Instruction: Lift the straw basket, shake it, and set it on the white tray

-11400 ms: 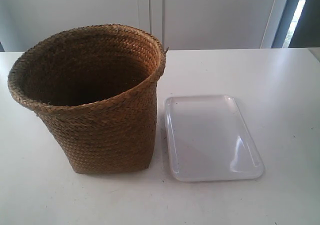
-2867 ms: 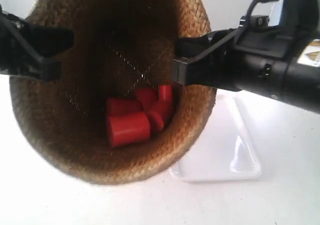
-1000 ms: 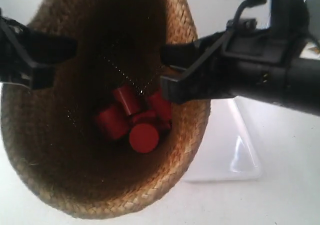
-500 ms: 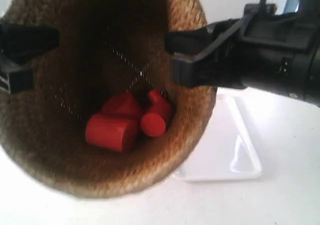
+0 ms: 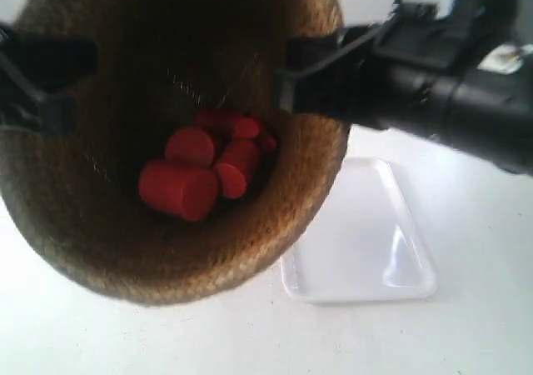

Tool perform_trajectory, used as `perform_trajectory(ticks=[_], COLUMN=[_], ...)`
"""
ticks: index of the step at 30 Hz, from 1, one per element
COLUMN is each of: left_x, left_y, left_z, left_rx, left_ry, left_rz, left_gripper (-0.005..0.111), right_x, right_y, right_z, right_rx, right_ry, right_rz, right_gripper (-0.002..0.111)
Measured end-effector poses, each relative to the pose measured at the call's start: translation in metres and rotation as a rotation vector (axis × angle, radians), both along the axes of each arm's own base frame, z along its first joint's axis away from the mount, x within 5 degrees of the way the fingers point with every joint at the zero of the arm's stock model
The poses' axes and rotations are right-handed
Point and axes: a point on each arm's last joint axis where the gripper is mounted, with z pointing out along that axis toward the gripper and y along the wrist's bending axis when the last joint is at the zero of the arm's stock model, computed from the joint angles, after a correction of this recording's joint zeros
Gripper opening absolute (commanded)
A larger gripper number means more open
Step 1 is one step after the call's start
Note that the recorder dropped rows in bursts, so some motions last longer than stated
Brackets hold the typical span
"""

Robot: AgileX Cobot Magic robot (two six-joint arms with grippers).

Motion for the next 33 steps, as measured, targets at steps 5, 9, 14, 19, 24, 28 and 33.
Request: perform_trajectory(ticks=[5, 9, 14, 19, 24, 28, 33], left_x=[-0.018, -0.02, 0.003, -0.027, -0.004, -0.009, -0.017], left_y=[0.002, 0.009, -0.001, 0.005, 0.001, -0.007, 0.0], left_z=[0.017, 0.032, 0.0, 0.038, 0.018, 0.011, 0.022], left_rx=[0.033, -0.014, 0.035, -0.036, -0.046, 0.014, -0.001], left_ry=[0.102, -0.079, 0.087, -0.005, -0.045, 0.079, -0.076], left_rz=[-0.077, -0.021, -0.028, -0.071, 0.0, -0.086, -0.059], left_gripper=[0.0, 0.0, 0.0, 0.0, 0.0, 0.0, 0.0], right_x=[-0.017, -0.02, 0.003, -0.028, -0.008, -0.015, -0.026], right_y=[0.01, 0.002, 0.006, 0.0, -0.003, 0.008, 0.004], right_z=[0.013, 0.035, 0.001, 0.04, 0.013, 0.006, 0.021], right_rx=[-0.006, 0.062, 0.033, 0.076, 0.05, 0.024, 0.032], right_ry=[0.132, -0.068, 0.108, 0.016, -0.078, 0.075, -0.082], right_rz=[0.171, 0.076, 0.044, 0.139, -0.022, 0.105, 0.083], right_gripper=[0.0, 0.0, 0.0, 0.0, 0.0, 0.0, 0.0])
